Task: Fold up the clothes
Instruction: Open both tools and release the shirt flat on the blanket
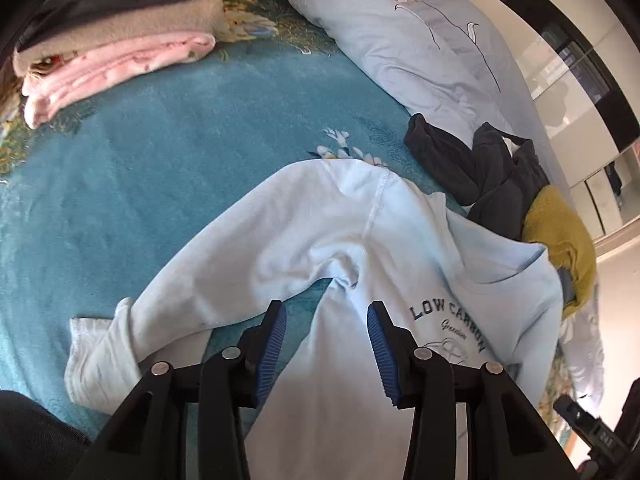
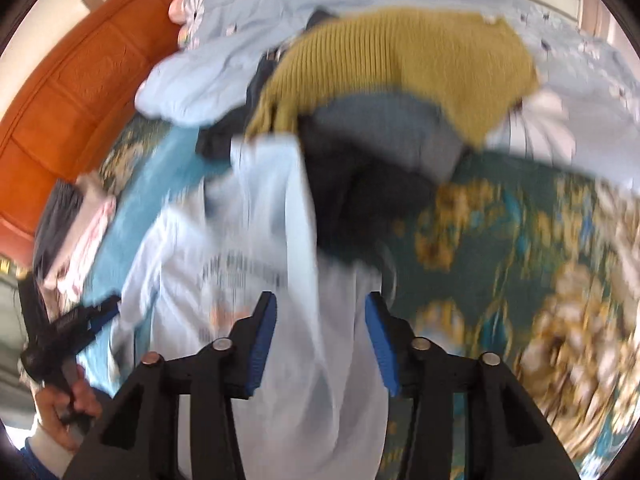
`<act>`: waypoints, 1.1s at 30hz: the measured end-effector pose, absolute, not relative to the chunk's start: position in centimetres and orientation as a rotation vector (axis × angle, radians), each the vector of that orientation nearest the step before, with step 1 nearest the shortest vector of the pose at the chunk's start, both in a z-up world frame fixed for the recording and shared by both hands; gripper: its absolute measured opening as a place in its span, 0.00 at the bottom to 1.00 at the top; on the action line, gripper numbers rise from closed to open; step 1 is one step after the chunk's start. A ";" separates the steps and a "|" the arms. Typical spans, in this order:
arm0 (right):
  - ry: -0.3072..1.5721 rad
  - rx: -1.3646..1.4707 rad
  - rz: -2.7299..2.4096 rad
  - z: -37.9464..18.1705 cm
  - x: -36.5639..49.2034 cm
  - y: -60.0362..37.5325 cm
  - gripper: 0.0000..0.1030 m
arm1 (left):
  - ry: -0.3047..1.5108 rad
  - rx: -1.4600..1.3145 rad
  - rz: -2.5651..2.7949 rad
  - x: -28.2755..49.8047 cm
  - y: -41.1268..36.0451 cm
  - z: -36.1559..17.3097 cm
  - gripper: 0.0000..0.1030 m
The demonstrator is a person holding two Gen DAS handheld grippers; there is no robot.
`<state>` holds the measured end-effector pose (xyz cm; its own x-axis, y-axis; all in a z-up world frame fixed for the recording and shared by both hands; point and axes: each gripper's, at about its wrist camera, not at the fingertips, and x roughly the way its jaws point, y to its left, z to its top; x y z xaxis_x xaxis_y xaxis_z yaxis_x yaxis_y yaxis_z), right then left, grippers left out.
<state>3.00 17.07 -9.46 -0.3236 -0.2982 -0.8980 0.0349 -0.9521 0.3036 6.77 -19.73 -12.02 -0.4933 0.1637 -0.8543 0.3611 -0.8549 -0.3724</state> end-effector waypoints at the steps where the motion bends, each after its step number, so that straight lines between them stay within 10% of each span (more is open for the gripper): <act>1: -0.343 1.728 -2.340 -10.6 4.6 16.9 0.47 | 0.783 1.510 -2.497 7.4 -19.5 -12.0 0.46; 9: -0.742 1.855 -2.265 -17.4 10.3 17.6 0.46 | 0.927 1.494 -2.511 9.1 -20.2 -11.5 0.50; 17: -1.114 1.878 -2.188 -18.7 11.0 19.4 0.02 | 1.053 1.451 -2.438 10.2 -22.0 -11.6 0.51; 33: -0.481 1.710 -2.851 -6.2 2.1 33.8 0.01 | 1.071 1.485 -2.385 9.8 -22.1 -12.5 0.51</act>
